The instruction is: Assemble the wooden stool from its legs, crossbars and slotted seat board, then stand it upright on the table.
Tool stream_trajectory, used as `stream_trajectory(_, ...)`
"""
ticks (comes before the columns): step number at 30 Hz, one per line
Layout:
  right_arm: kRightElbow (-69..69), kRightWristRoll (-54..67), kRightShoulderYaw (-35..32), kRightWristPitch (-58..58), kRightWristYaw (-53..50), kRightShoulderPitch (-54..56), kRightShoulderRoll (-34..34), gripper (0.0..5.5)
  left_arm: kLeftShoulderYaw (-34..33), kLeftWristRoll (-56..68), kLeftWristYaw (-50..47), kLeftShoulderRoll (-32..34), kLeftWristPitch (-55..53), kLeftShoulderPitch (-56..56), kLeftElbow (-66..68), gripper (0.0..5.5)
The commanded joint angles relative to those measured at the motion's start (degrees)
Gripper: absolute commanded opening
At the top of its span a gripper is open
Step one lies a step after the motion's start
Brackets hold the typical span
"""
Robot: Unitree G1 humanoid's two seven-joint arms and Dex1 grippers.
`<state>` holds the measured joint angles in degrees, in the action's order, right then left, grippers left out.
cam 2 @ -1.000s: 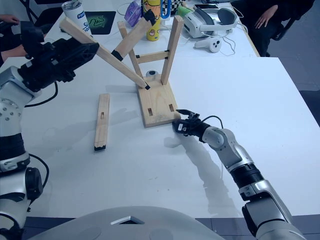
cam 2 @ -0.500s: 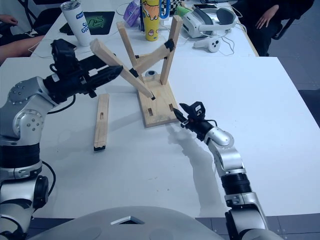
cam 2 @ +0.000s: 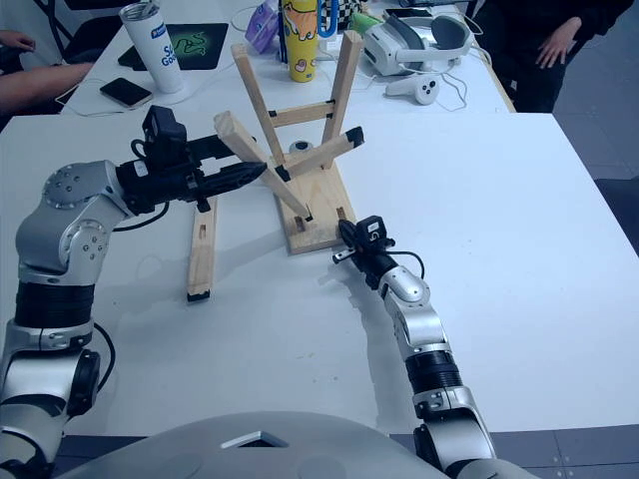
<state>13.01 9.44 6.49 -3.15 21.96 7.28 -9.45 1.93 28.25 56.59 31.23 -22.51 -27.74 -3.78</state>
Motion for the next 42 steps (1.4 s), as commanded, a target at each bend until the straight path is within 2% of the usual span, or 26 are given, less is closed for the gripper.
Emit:
stream_trajectory(1,2.4,-1.25,-0.06,-2.63,-0.62,-1.66,0.08,0.0,0.15,-1.46,1.11,1.03,0.85,-1.1,1.23,2.06)
stream_trajectory(13,3.68,-2.09,0.32,-3.7,-0.46,-1.74,-0.22,0.0,3.21,-3.09,5.45,2.96,-1.28,0.23,2.6,2.06)
stream_trajectory(20,4.26,-2.74,0.56,-3.85,-0.99,-1.51,-0.15,0.0,5.64,-6.43,6.65,6.23,-0.33,0.53,1.62,2.06)
stream_trajectory(25,4.45,-3.08,0.73,-3.91,-1.19,-1.65,0.13,0.0,5.77,-7.02,7.0,7.24,-0.09,-0.81,3.44,2.06)
stream_trajectory(31,5.14,-3.21,0.59,-3.58,-2.01,-2.21,0.74,0.0,6.19,-4.83,8.16,6.78,-4.76,-6.34,3.54,2.06)
stream_trajectory(42,6.12,-3.57,0.87,-3.05,-2.86,-2.31,1.74,0.0,6.17,-6.22,8.58,8.91,-7.43,-8.45,3.02,2.06)
